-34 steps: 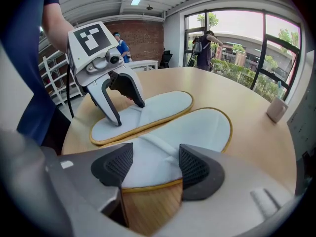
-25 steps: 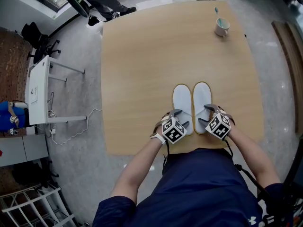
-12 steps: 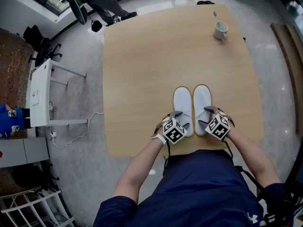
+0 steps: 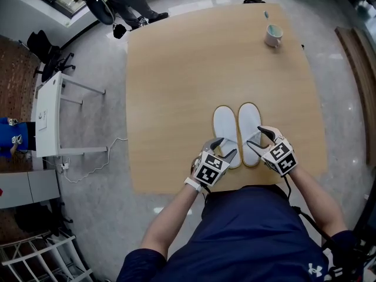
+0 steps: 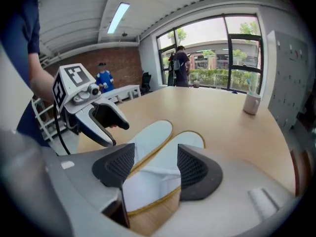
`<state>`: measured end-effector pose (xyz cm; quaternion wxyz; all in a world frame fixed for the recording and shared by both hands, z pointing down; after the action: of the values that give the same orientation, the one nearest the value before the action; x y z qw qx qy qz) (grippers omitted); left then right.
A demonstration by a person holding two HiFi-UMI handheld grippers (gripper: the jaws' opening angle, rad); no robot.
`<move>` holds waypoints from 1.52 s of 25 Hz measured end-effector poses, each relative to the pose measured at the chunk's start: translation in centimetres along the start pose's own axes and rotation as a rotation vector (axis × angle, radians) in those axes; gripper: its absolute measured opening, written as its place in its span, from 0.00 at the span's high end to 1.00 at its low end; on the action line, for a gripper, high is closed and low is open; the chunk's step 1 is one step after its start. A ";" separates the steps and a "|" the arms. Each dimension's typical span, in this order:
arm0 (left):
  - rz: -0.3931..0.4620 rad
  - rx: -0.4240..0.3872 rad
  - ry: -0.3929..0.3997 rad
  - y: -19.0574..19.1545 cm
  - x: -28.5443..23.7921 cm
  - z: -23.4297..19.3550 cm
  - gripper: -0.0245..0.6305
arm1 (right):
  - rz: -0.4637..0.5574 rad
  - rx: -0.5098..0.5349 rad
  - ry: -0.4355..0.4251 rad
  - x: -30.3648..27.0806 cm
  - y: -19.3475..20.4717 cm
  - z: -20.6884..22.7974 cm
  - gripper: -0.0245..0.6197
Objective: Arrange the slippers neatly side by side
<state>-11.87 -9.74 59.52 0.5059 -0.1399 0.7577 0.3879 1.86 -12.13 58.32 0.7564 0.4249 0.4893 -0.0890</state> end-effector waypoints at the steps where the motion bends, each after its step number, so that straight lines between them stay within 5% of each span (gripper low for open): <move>1: 0.031 0.013 0.006 -0.4 1.2 0.2 0.58 | 0.032 -0.028 -0.008 1.1 -0.4 -0.1 0.53; 6: 0.242 0.028 0.007 -3.8 7.4 1.5 0.67 | 0.187 -0.094 -0.029 5.3 -2.9 -1.4 0.63; 9: 0.403 0.033 -0.103 -6.4 11.5 0.9 0.96 | 0.266 -0.129 -0.058 7.0 -4.6 -1.9 0.84; 11: 0.448 0.008 -0.160 -7.6 13.2 1.0 0.96 | 0.314 -0.157 -0.085 8.1 -5.9 -2.4 0.94; 17: 0.456 0.052 -0.077 -8.6 14.0 2.5 0.96 | 0.448 -0.194 -0.111 11.6 -9.4 -3.5 0.95; 22: 0.472 0.068 -0.039 -9.2 14.8 3.4 0.96 | 0.530 -0.123 -0.064 13.6 -10.6 -3.6 0.95; 38: 0.420 0.077 -0.004 -9.0 13.6 5.2 0.96 | 0.573 -0.054 -0.073 15.1 -11.3 -3.9 0.95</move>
<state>-9.09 -9.46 42.66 0.4203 0.0413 0.7834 0.4560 0.67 -12.08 39.07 0.7789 0.5219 0.3240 0.1261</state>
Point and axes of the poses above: the fingertips, and each gripper's own axes: x backward along the fingers, z to its right, y out of its underside, the point moved 5 cm from there along x, backward along the fingers, and after that the axes turned 15 degrees about -z, right-handed, at the moved point
